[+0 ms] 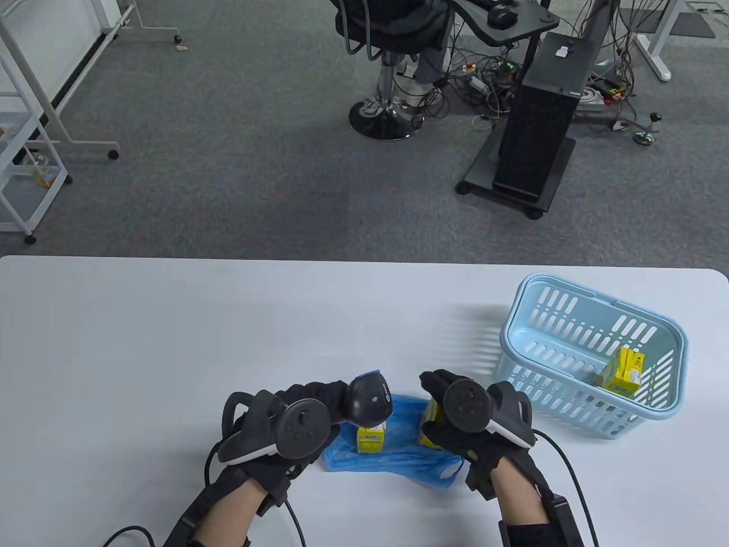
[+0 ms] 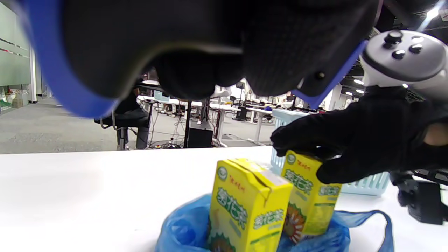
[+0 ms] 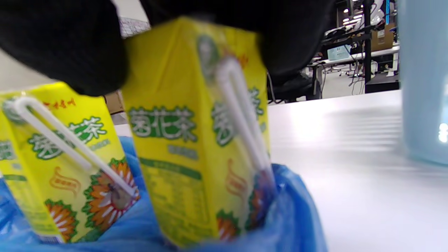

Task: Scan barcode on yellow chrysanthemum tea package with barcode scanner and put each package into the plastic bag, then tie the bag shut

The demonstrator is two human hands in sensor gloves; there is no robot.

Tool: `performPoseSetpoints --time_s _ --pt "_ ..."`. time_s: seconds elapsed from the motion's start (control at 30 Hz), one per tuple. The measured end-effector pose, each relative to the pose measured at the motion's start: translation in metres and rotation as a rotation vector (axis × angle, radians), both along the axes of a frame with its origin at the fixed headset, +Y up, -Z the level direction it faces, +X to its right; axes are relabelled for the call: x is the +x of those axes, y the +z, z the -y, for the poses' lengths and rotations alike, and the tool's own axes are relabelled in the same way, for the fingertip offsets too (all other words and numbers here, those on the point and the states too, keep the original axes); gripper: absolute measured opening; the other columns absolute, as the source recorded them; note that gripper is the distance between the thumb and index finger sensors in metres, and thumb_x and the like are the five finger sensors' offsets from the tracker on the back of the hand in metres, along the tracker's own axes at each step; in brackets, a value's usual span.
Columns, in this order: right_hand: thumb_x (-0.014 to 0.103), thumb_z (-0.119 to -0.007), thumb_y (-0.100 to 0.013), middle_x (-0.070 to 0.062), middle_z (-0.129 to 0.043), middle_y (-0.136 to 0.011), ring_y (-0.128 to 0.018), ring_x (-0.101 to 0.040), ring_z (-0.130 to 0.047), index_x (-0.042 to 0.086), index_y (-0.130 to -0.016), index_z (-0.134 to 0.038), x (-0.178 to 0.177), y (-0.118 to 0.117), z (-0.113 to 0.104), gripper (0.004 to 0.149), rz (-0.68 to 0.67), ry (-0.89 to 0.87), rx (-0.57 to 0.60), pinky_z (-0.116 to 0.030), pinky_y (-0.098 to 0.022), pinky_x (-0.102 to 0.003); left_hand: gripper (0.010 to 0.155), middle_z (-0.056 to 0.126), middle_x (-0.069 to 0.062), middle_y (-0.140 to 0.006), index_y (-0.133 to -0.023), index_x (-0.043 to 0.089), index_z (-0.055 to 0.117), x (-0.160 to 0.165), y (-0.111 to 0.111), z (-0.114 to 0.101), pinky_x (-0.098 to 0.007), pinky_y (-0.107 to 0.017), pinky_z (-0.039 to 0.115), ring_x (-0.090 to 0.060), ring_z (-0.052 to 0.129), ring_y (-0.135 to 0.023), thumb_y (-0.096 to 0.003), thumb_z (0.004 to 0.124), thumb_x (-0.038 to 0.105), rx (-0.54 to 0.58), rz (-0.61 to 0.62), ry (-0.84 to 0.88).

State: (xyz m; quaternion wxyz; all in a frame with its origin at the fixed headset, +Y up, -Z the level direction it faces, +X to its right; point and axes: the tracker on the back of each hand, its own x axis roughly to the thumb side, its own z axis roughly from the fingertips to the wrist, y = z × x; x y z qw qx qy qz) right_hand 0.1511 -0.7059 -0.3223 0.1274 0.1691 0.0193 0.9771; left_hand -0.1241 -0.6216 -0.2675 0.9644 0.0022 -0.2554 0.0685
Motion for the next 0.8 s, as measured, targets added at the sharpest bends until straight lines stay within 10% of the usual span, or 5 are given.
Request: performPoseSetpoints --time_s 0.47,0.8 --pt "0.049 -0.087 -0.031 -0.011 -0.056 -0.109 -0.099 -0.038 -0.061 0.017 -0.108 -0.051 -0.002 -0.002 0.002 0.091 -0.024 0.025 -0.042 -0.063 -0.069 -0.054 0.061 0.090 -0.001 -0.088 -0.101 0.026 0.068 -0.001 -0.001 -0.001 -0.044 -0.051 0.085 -0.020 0.101 -0.068 -0.0468 0.092 0.039 -0.005 -0.003 0.000" --pt "0.052 -0.085 -0.033 -0.013 -0.052 -0.112 -0.103 -0.041 -0.054 0.017 -0.110 -0.048 0.017 0.010 -0.051 0.093 0.055 -0.047 0.047 -0.057 -0.071 -0.061 0.061 0.090 -0.001 -0.088 -0.101 0.027 0.067 0.001 0.005 -0.007 -0.044 -0.051 0.085 -0.020 0.101 -0.068 -0.0468 0.092 0.039 -0.003 0.039 0.022"
